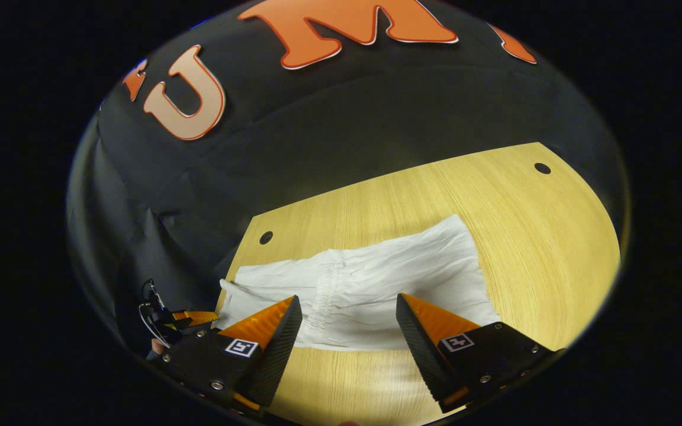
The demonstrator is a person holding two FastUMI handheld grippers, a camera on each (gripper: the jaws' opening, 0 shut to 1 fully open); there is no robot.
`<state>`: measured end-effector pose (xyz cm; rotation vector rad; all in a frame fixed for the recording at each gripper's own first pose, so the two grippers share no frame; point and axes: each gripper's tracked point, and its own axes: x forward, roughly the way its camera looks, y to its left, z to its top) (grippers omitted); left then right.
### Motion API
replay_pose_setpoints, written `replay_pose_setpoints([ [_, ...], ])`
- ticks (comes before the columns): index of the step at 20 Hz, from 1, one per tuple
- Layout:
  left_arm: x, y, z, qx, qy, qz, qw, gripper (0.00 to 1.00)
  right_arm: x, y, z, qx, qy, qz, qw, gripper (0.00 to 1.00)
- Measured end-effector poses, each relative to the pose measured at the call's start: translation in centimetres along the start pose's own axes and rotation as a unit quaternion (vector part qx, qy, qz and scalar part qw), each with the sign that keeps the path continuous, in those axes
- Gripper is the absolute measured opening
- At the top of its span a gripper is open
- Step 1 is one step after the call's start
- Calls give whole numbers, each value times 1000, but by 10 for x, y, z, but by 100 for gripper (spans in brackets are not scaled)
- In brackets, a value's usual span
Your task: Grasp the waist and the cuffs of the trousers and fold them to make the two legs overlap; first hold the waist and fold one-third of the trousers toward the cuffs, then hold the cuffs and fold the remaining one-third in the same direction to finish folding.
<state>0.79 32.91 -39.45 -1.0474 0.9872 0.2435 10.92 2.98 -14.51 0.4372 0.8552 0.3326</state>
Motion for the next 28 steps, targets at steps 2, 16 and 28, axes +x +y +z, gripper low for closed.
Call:
replay_pose_setpoints([
  [2, 7, -12, -1, 5, 3, -11, 1000, 98, -6, -9, 1, 12, -3, -1, 1000, 96],
  [16, -20, -77, 4, 57, -64, -4, 996, 11, -56, -88, 7, 43, -25, -23, 998, 96],
  [28, -83, -232, -15, 160, -112, -86, 977, 11, -71, -111, 20, 49, -41, 0, 998, 97],
])
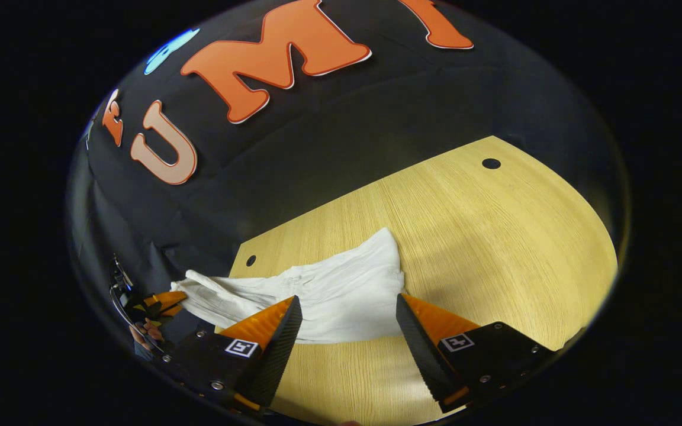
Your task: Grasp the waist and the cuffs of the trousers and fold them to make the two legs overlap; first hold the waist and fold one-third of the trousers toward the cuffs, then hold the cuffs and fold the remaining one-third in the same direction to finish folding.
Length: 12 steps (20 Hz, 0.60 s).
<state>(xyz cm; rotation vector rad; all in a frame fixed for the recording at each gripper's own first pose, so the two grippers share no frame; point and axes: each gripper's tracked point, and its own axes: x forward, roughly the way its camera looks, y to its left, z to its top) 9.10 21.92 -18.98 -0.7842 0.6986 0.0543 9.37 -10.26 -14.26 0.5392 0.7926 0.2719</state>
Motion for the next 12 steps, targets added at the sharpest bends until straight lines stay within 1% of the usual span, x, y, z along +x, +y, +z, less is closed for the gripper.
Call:
replay_pose_setpoints([
  [4, -2, -37, 0, 23, -2, -16, 1000, 11, -13, -10, 15, -22, -24, -4, 999, 96],
  [5, 0, -46, -2, 30, -4, -19, 999, 10, -17, -13, 19, -29, -28, -6, 999, 96],
  [6, 0, -58, -3, 32, -3, -24, 999, 11, -21, -17, 20, -36, -31, -8, 999, 96],
  [8, 2, -76, -6, 38, -2, -30, 999, 11, -27, -24, 24, -49, -37, -14, 998, 97],
  [12, 7, -112, -16, 58, 3, -39, 998, 11, -43, -43, 29, -57, -50, -26, 997, 99],
])
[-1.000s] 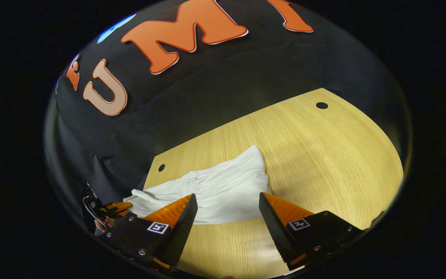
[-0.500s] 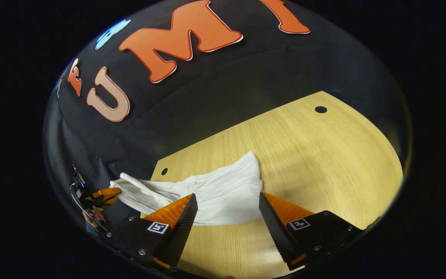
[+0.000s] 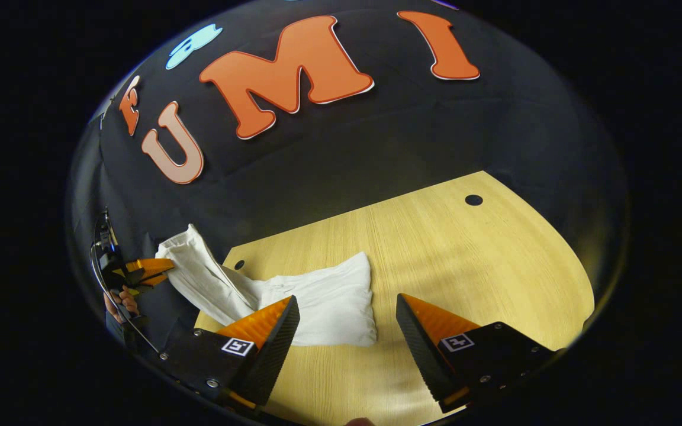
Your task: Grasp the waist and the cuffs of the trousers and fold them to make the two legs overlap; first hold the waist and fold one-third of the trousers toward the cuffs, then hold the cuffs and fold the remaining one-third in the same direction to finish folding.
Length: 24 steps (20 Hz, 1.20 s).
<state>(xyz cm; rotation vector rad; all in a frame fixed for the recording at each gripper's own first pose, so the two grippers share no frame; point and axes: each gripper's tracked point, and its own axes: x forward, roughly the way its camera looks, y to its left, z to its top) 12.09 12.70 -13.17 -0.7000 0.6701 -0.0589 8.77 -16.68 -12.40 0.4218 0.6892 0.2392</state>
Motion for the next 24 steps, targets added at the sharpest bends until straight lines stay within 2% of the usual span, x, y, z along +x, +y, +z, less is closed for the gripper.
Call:
replay_pose_setpoints([
  [12, 50, -90, -42, 41, 37, -6, 998, 11, -27, -60, 2, 9, -8, -21, 1000, 98],
  [19, 89, -143, -96, 77, 77, -14, 994, 11, -28, -86, 0, 12, 0, -19, 1000, 98],
  [24, 111, -167, -150, 120, 112, -14, 986, 12, -27, -106, -3, 12, 12, -14, 1000, 98],
])
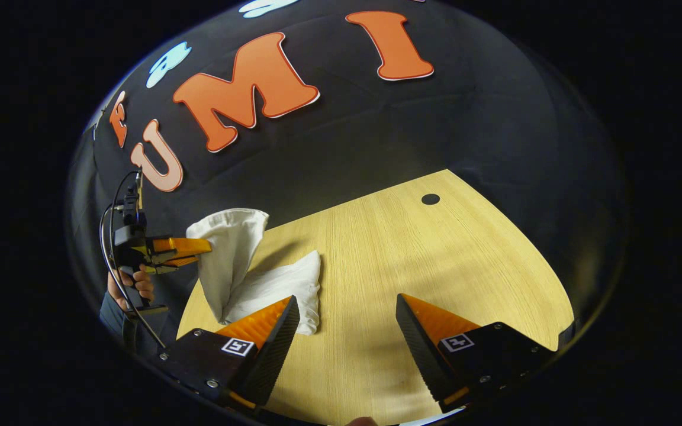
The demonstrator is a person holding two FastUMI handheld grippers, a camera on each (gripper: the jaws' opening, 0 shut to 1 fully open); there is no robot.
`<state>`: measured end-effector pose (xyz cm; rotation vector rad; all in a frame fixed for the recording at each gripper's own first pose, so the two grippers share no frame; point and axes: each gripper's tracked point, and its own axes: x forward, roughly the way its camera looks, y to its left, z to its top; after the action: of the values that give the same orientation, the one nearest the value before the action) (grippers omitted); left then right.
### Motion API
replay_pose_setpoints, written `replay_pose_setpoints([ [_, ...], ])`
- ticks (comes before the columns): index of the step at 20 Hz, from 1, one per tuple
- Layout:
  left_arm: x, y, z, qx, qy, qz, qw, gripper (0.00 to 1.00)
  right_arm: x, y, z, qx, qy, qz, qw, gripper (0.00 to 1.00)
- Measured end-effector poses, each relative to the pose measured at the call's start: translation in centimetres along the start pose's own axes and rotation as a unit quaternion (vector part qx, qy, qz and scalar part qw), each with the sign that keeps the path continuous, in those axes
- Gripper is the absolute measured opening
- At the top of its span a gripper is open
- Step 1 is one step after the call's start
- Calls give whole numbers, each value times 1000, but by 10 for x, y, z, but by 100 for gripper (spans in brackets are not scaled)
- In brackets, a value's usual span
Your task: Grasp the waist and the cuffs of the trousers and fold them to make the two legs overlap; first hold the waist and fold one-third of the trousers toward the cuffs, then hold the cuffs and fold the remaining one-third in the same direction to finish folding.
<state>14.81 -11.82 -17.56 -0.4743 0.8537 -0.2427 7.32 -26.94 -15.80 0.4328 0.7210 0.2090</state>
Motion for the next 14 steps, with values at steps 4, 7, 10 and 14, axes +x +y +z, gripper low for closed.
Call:
replay_pose_setpoints([
  [4, 27, -20, -46, 27, 33, -11, 999, 14, 1, -13, -2, 5, 6, 5, 1000, 98],
  [7, 30, -45, -83, 49, 64, -38, 996, 29, 5, -20, 1, 4, 9, 9, 1000, 99],
  [10, 14, -64, -94, 71, 66, -61, 993, 67, 7, -16, 6, 1, 5, 22, 1000, 99],
  [14, -16, -64, -85, 108, 31, -53, 992, 92, 4, -1, 20, -37, -19, 29, 999, 98],
])
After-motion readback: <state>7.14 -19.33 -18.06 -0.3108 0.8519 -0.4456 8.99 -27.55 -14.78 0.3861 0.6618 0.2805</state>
